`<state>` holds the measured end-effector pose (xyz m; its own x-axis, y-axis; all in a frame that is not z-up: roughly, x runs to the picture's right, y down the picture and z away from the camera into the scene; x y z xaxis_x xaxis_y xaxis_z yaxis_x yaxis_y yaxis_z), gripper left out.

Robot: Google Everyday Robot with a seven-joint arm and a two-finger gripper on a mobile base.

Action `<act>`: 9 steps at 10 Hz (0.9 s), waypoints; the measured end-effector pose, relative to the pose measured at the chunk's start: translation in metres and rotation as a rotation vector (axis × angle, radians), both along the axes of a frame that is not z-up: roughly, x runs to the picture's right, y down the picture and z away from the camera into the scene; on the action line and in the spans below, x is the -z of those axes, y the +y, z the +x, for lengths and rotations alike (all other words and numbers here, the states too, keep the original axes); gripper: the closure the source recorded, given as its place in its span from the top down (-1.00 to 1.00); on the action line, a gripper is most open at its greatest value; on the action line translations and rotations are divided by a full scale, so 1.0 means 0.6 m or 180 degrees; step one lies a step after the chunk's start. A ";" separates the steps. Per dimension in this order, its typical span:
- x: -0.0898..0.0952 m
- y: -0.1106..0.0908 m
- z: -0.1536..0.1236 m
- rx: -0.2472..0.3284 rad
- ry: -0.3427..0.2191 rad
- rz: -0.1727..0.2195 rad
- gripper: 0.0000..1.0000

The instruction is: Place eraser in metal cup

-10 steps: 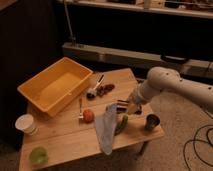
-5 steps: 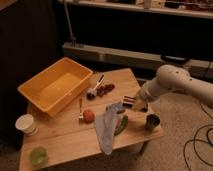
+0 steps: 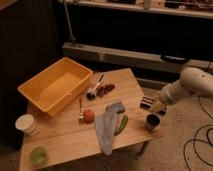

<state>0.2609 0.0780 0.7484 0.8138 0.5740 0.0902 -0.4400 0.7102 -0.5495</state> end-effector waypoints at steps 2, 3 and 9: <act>0.003 0.018 -0.006 0.0064 0.0064 -0.0064 -1.00; 0.002 0.026 -0.012 0.0089 0.0080 -0.0089 -1.00; -0.002 0.068 0.025 -0.0134 0.0164 -0.0086 -1.00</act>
<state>0.2759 0.1189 0.7497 0.7920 0.6096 0.0328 -0.4975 0.6756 -0.5441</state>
